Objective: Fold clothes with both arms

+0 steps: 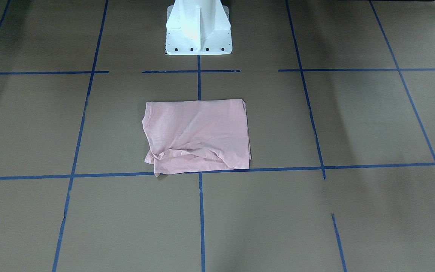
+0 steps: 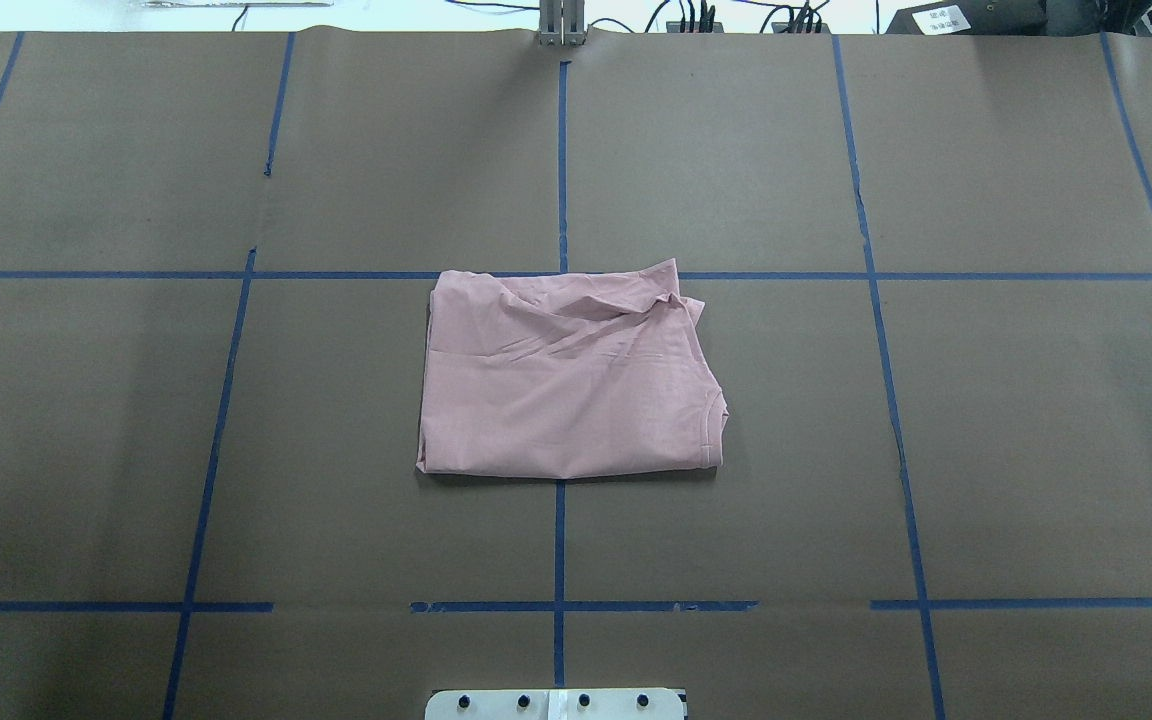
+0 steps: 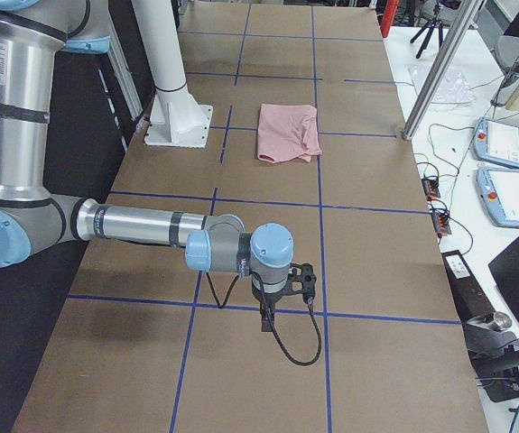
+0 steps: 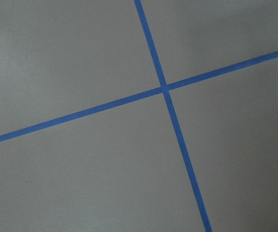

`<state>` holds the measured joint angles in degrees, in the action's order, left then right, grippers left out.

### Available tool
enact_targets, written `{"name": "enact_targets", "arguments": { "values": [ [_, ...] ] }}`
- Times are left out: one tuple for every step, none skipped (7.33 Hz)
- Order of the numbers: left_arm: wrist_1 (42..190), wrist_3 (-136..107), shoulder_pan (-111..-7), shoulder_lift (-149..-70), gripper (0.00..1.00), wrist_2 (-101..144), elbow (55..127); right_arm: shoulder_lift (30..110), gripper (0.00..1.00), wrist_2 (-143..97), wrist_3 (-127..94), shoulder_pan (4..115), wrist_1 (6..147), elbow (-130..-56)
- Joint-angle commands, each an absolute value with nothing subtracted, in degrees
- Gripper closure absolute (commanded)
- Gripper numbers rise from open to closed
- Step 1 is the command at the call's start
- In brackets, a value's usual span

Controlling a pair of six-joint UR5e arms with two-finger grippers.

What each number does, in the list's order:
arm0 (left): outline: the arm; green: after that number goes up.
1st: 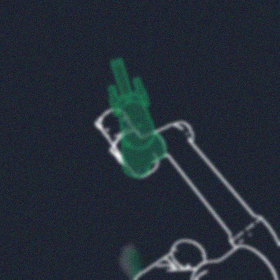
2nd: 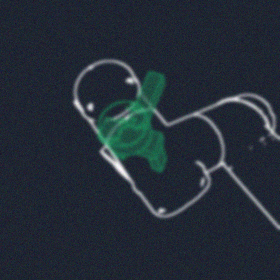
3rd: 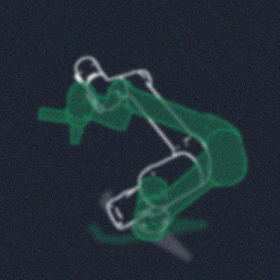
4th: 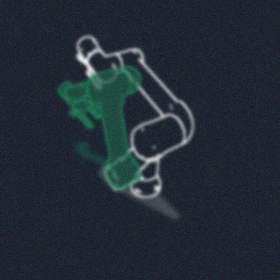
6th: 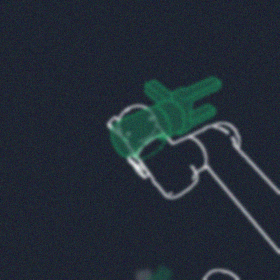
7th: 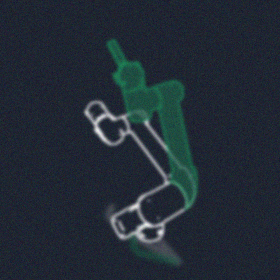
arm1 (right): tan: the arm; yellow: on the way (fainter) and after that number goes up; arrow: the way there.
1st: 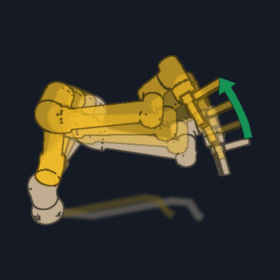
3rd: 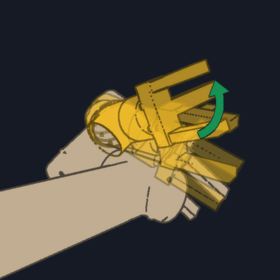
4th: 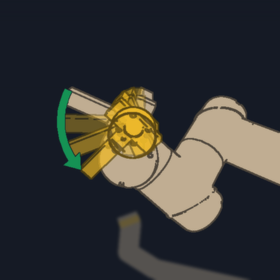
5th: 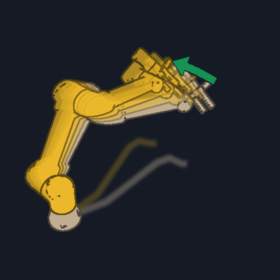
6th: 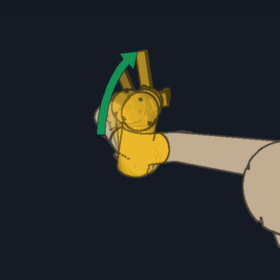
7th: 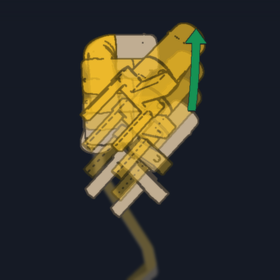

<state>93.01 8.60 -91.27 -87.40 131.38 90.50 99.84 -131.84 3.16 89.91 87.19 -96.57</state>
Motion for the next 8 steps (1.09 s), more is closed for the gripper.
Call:
{"name": "enact_targets", "arguments": {
  "values": [
    [93.51,7.04,-91.23,-87.88,0.00,131.31,91.14,99.76,0.00,-131.92,3.16,89.91,87.19,-96.59],
    [94.82,7.90,-91.23,-87.89,0.00,131.22,92.53,99.84,0.00,-131.92,3.16,89.91,87.19,-96.59],
    [96.92,7.30,-91.14,-87.72,0.00,130.96,92.55,99.76,0.00,-131.92,3.08,89.91,87.19,-96.59],
    [97.20,7.29,-91.14,-87.54,0.00,130.96,92.46,99.76,0.00,-131.92,3.08,89.91,87.19,-96.59],
    [97.12,7.21,-91.14,-87.63,0.00,130.96,92.55,99.58,0.00,-131.92,2.99,89.91,87.27,-96.59],
    [97.12,7.21,-91.14,-87.45,0.00,131.39,92.11,99.58,0.00,-131.92,2.99,89.91,87.28,-96.50],
    [97.03,7.21,-91.23,-86.84,0.00,132.70,92.20,99.58,0.00,-131.92,2.99,89.91,87.28,-96.59],
    [97.03,7.29,-91.23,-86.57,0.00,135.33,91.76,99.58,0.00,-131.92,2.99,89.91,87.28,-96.50]
  ]
}}
